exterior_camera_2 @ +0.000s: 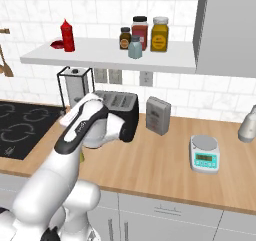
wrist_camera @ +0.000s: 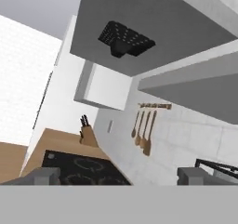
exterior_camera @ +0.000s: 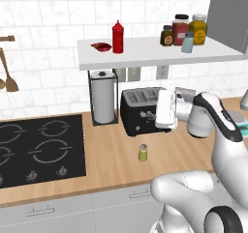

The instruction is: Put the shaker and condiment bottle from the counter next to their counterparts in the cabinet.

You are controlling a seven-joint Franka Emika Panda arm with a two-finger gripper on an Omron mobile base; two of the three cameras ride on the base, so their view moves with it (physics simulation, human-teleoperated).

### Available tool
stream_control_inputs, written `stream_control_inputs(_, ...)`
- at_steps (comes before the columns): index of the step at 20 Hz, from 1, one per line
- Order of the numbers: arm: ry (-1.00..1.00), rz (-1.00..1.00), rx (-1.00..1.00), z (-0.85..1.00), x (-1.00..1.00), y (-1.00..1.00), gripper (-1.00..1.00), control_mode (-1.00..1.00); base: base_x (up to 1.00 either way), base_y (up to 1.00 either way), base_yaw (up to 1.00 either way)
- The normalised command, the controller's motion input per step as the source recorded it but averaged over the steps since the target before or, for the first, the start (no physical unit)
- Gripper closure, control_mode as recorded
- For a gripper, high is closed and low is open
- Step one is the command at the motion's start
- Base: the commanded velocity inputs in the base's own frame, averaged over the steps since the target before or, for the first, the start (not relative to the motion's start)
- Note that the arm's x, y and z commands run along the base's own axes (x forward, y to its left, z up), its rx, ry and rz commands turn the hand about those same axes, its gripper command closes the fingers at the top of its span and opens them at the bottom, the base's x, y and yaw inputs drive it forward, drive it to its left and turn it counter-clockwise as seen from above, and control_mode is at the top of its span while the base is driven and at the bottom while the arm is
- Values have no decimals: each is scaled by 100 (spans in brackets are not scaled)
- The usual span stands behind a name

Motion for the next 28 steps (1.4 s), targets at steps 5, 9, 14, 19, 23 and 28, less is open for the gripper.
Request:
stream_control_inputs(5, -1, 14, -6, -62, -3, -4, -100, -100, 0, 0, 0)
stream_control_inputs(9, -3, 10, 0, -71, -19, -12, -100, -100, 0, 0, 0)
stream_control_inputs(14, -3, 6, 0, -61, -22, -15, -100, -100, 0, 0, 0)
stream_control_inputs(19, 0, 3, 0, -59, -9, -2, -100, -100, 0, 0, 0)
stream_control_inputs(23, 2, 3, -5, -66, 0, 0, -100, -100, 0, 0, 0)
stream_control_inputs(28, 13, 8, -14, -37, 0, 0, -100, -100, 0, 0, 0)
